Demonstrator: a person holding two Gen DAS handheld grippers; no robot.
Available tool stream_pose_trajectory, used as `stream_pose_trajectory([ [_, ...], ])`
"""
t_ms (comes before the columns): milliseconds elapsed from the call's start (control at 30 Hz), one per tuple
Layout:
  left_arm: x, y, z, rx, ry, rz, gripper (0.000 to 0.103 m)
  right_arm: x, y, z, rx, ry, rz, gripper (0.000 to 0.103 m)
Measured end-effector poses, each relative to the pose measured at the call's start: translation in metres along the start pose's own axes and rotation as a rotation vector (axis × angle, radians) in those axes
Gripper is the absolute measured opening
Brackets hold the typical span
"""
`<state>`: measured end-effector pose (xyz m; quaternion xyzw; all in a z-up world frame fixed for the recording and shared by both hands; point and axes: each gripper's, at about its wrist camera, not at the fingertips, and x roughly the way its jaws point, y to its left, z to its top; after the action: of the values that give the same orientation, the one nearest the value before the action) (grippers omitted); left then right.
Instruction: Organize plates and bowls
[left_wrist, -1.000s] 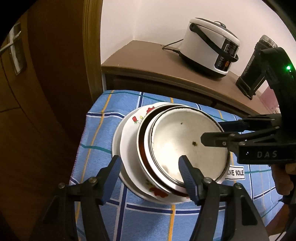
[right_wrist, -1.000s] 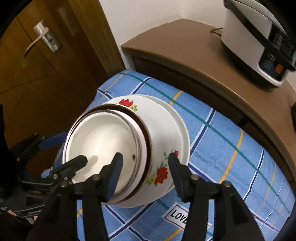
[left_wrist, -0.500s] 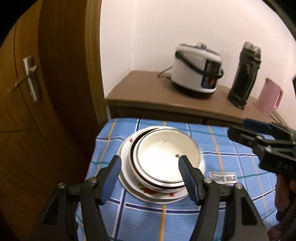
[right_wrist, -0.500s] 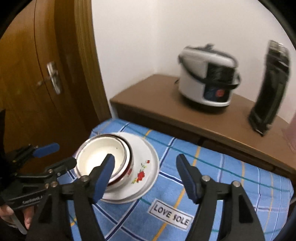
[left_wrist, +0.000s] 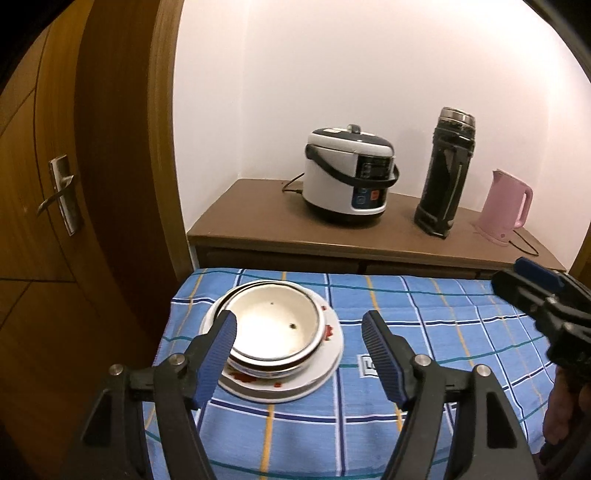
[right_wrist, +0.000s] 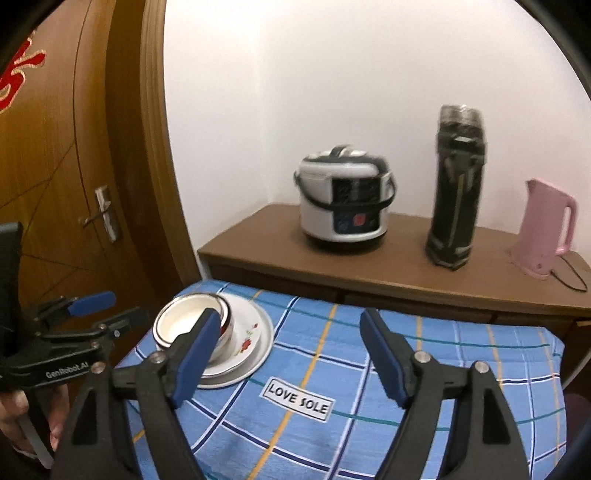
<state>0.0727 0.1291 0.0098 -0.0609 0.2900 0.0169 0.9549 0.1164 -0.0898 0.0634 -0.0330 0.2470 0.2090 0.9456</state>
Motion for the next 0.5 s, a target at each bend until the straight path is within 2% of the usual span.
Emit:
stream_pose_trajectory([
  [267,-0.011,-0.029,-0.002,0.022,-0.016,-0.014,0.073,-0.032,-0.015,-0.006,0.01,-0.057,-0.017,0.085],
  [500,-0.016,-0.047,-0.002,0.033,-0.016,-0.026,0.073,-0.047,-0.026,-0.009,0.016,-0.071,-0.026,0.087],
])
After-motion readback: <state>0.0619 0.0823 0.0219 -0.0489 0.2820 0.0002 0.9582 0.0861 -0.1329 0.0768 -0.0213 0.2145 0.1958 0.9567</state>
